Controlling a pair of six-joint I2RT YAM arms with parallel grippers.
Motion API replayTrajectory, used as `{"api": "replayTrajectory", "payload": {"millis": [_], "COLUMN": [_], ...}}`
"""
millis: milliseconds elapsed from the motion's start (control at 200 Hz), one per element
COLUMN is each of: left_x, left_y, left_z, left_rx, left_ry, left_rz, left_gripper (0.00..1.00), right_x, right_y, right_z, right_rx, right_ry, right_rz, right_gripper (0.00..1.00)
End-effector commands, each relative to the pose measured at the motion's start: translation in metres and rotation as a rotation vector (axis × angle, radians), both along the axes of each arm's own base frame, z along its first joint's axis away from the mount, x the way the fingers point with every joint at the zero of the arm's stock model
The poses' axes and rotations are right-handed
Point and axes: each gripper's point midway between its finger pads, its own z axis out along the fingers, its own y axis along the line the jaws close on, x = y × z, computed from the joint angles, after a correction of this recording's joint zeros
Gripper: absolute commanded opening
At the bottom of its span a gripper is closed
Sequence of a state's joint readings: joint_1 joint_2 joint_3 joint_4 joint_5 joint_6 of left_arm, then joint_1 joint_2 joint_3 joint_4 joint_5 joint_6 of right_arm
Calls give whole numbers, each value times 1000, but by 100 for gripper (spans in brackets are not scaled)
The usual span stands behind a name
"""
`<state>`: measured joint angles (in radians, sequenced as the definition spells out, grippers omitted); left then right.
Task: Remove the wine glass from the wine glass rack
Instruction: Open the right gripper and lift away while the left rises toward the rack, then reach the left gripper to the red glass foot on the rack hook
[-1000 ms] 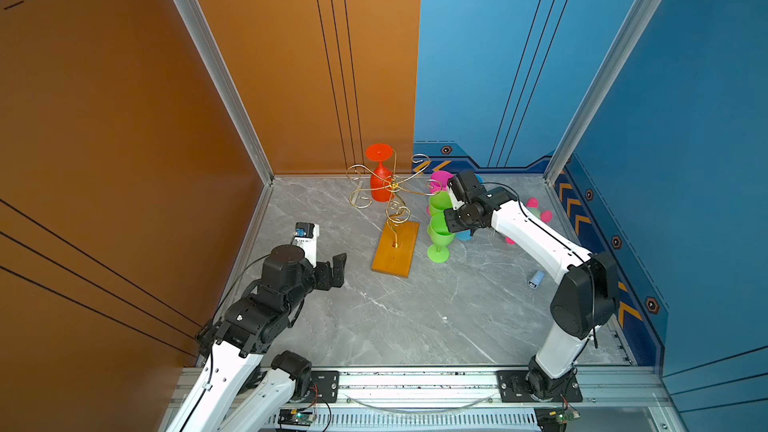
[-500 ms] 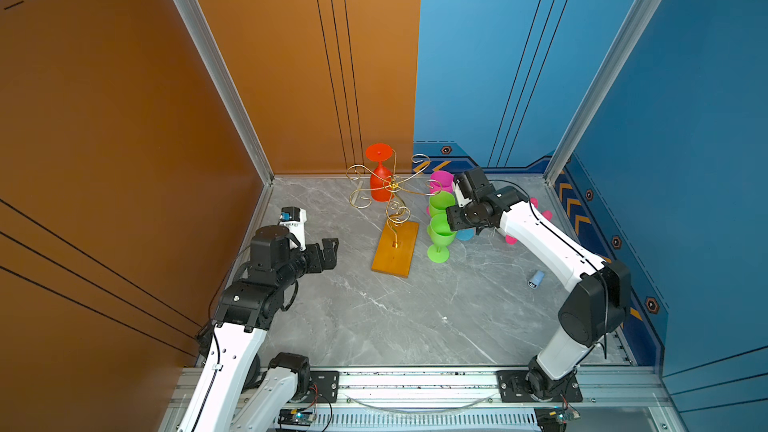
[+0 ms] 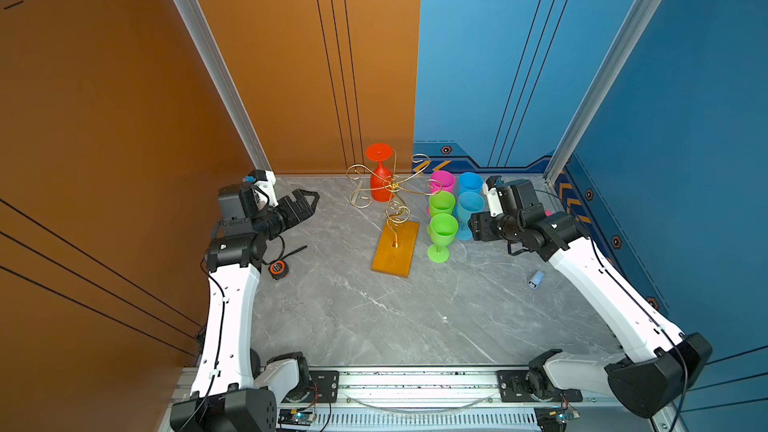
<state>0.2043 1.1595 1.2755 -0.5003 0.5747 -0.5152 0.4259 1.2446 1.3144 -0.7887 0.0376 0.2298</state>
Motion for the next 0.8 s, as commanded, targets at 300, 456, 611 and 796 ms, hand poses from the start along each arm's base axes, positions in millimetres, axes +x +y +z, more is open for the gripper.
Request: {"api": "replayTrajectory", "payload": {"millis": [300, 456, 611, 796], "left_x": [78, 100, 118, 131], "left_y": [-35, -60, -84, -111], "left_z": [71, 72, 64, 61], "left_rx": [-301, -327, -356, -378], "left_ry": [-137, -111, -70, -42], "left_rz": [-230, -310, -363, -438], "left_gripper": [83, 81, 76, 71], "right_x": [-43, -51, -55, -64], "right_y": [15, 17, 19, 19], "right_z": [4, 2, -4, -4], "right_rx": [186, 214, 246, 278], "right_ry": [-54, -59, -60, -82], "right_rz": [122, 147, 145, 156], "right_gripper": [77, 78, 78, 78]}}
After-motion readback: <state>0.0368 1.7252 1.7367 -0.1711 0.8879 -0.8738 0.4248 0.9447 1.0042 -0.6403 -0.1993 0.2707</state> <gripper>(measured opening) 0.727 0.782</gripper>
